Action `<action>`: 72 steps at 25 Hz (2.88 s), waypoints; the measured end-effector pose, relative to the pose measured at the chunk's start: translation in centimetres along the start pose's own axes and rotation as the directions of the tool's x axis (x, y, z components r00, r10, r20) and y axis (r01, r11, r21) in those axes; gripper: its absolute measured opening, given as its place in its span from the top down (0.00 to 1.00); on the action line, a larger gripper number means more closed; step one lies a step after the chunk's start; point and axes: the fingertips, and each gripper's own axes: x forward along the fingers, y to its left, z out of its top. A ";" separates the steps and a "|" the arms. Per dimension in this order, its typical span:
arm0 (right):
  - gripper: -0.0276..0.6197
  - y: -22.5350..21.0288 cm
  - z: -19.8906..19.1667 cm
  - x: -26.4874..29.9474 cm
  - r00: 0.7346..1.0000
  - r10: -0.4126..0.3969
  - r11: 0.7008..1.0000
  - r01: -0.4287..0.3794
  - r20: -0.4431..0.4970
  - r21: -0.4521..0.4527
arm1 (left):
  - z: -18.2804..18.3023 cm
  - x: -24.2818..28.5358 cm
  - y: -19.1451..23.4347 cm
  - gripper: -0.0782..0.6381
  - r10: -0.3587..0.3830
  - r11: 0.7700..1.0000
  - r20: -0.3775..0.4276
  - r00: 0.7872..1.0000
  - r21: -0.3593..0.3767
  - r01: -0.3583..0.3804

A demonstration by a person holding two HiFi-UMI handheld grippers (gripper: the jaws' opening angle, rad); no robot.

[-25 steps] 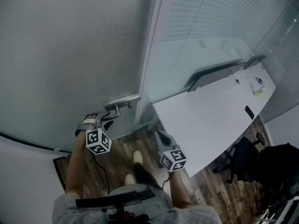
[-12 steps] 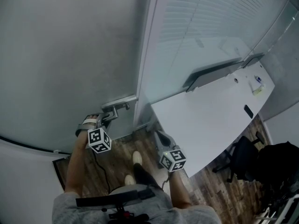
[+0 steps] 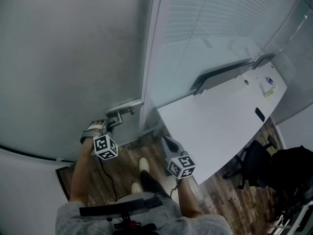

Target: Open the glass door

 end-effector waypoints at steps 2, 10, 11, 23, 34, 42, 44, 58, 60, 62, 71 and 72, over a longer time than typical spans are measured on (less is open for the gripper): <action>0.95 0.0 0.2 0.2 1.000 0.002 1.000 -0.002 0.002 -0.003 | 0.1 0.1 0.2 0.89 0.008 1.000 0.010 1.000 -0.001 -0.008; 0.95 0.4 0.3 -0.6 1.000 -0.006 1.000 0.006 0.019 -0.005 | 0.1 0.0 -0.2 0.89 -0.002 1.000 0.017 1.000 0.004 0.002; 0.95 0.3 0.4 -0.8 1.000 -0.009 1.000 0.009 0.024 -0.006 | 0.2 0.0 -0.3 0.89 -0.004 1.000 0.019 1.000 0.005 0.003; 0.95 -0.1 0.7 -3.4 0.997 -0.048 0.999 0.048 0.060 0.005 | 0.9 -1.0 -1.6 0.89 -0.012 1.000 0.059 0.998 0.029 0.010; 0.95 0.6 0.2 -6.6 0.993 -0.080 0.997 0.080 0.086 -0.001 | 1.4 -2.4 -3.6 0.89 -0.025 0.999 0.076 0.997 0.049 0.021; 0.95 1.8 -0.3 -8.9 0.988 -0.109 0.994 0.111 0.107 -0.012 | 1.8 -3.7 -5.2 0.89 -0.032 0.997 0.098 0.995 0.069 0.025; 0.95 2.1 -0.4 -9.6 0.987 -0.118 0.993 0.120 0.113 -0.009 | 1.9 -4.2 -5.6 0.89 -0.034 0.997 0.105 0.994 0.075 0.027; 0.95 3.6 -2.1 -14.9 0.971 -0.196 0.981 0.195 0.136 0.022 | 2.8 -6.6 -8.2 0.89 -0.062 0.993 0.141 0.988 0.110 0.046; 0.95 3.6 -2.4 -15.4 0.970 -0.201 0.980 0.200 0.135 0.022 | 3.1 -6.8 -8.5 0.89 -0.064 0.992 0.145 0.987 0.116 0.047; 0.95 3.7 -2.6 -15.9 0.969 -0.206 0.979 0.204 0.134 0.023 | 3.2 -7.1 -8.8 0.89 -0.069 0.991 0.149 0.986 0.121 0.051; 0.95 4.8 -3.6 -19.2 0.961 -0.233 0.973 0.231 0.148 0.027 | 3.4 -8.9 -11.2 0.89 -0.097 0.987 0.168 0.981 0.145 0.073; 0.95 5.1 -3.7 -19.7 0.960 -0.237 0.972 0.235 0.151 0.028 | 3.4 -9.2 -11.5 0.89 -0.101 0.986 0.170 0.980 0.148 0.076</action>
